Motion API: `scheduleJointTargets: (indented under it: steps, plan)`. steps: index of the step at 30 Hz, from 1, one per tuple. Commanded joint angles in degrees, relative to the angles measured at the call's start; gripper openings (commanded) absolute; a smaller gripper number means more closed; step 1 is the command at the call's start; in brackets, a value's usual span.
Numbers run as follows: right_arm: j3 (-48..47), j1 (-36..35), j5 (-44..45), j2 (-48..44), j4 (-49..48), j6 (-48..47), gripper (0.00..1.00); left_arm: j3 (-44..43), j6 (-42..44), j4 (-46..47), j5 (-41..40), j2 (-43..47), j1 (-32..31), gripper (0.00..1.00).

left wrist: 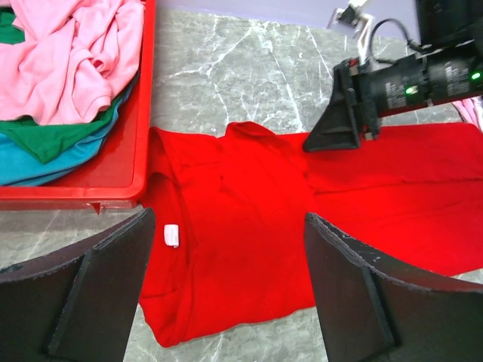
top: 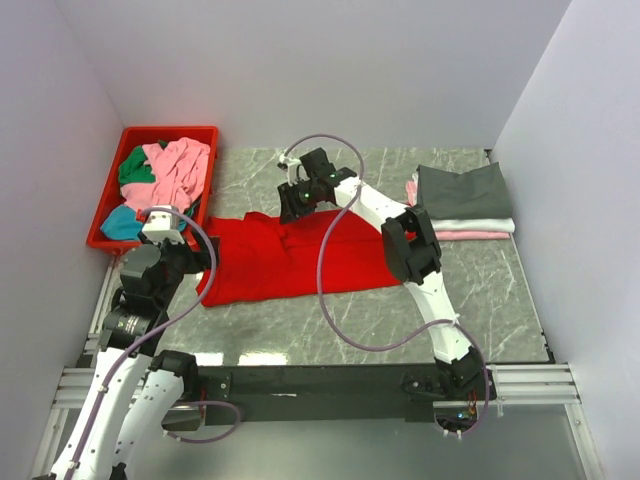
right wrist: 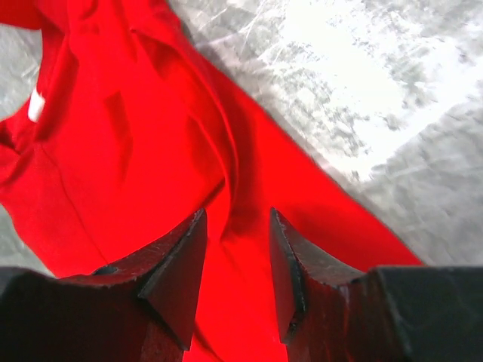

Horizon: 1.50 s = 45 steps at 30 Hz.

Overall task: Fold and stack the t-shirts
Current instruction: Fold the tshirt

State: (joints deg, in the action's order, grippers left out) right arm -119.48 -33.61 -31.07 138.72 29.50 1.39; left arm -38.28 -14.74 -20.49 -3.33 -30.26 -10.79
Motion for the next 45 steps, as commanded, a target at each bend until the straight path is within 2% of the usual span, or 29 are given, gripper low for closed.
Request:
scheduleJointTargets:
  steps: [1,8,10,14,15,17,18,24,29,35,39,40,41,42,44,45]
  plan:
    - [-2.69,-1.29,-1.45,1.73,-1.72,4.32,0.46,-1.71,-0.02,1.59,-0.09,0.64,0.33,0.85]
    - [-2.07,-1.73,-0.75,2.96,-1.9,4.85,0.45,-1.88,0.06,1.59,1.05,0.2,0.33,0.84]
    - [-2.16,-1.81,-2.23,3.23,-1.37,5.2,0.4,-1.8,0.06,1.68,1.05,0.29,0.33,0.84]
    - [-4.09,-1.9,-4.0,4.11,0.03,5.73,0.27,-1.8,-0.02,1.59,1.05,0.47,0.33,0.84]
    - [-4.53,-1.9,-4.0,4.28,0.99,5.47,0.19,-1.88,-0.02,1.51,1.14,0.55,0.33,0.84]
    - [-5.49,-1.9,-1.82,3.93,1.96,4.33,0.1,-1.88,-0.02,1.51,1.14,0.73,0.24,0.84]
    - [-5.76,-1.82,-0.41,3.24,2.84,3.72,0.01,-1.88,-0.11,1.51,1.14,0.73,0.24,0.84]
    - [-5.5,-1.9,11.27,-2.39,4.34,-2.77,0.0,-1.8,-0.11,1.77,1.4,1.08,0.24,0.84]
    - [-7.52,-2.17,15.95,-3.37,6.27,-7.26,0.0,-1.8,-0.11,1.68,1.58,0.99,0.24,0.84]
    - [-5.59,-3.22,20.16,-4.59,5.93,-11.49,0.11,-1.8,-0.11,1.68,1.75,0.82,0.33,0.85]
    - [-4.01,-3.75,23.15,-5.91,3.38,-12.99,0.11,-1.71,-0.02,1.68,1.93,0.55,0.33,0.85]
    - [-3.66,-3.84,23.68,-6.17,2.94,-13.16,0.14,-1.71,-0.02,1.77,1.93,0.55,0.33,0.85]
    - [-3.65,-3.92,24.56,-6.52,2.85,-13.6,0.29,-1.71,-0.02,1.77,2.01,0.38,0.33,0.85]
    - [-3.65,-3.92,25.0,-6.7,2.93,-14.04,0.36,-1.62,-0.02,1.77,2.19,0.2,0.33,0.85]
    - [-3.65,-3.92,25.71,-7.31,3.11,-14.92,0.48,-1.71,-0.2,1.68,2.45,-0.15,0.33,0.85]
    - [-3.39,-3.84,26.4,-7.67,3.46,-15.53,0.51,-1.71,-0.81,1.68,2.63,-0.32,0.33,0.85]
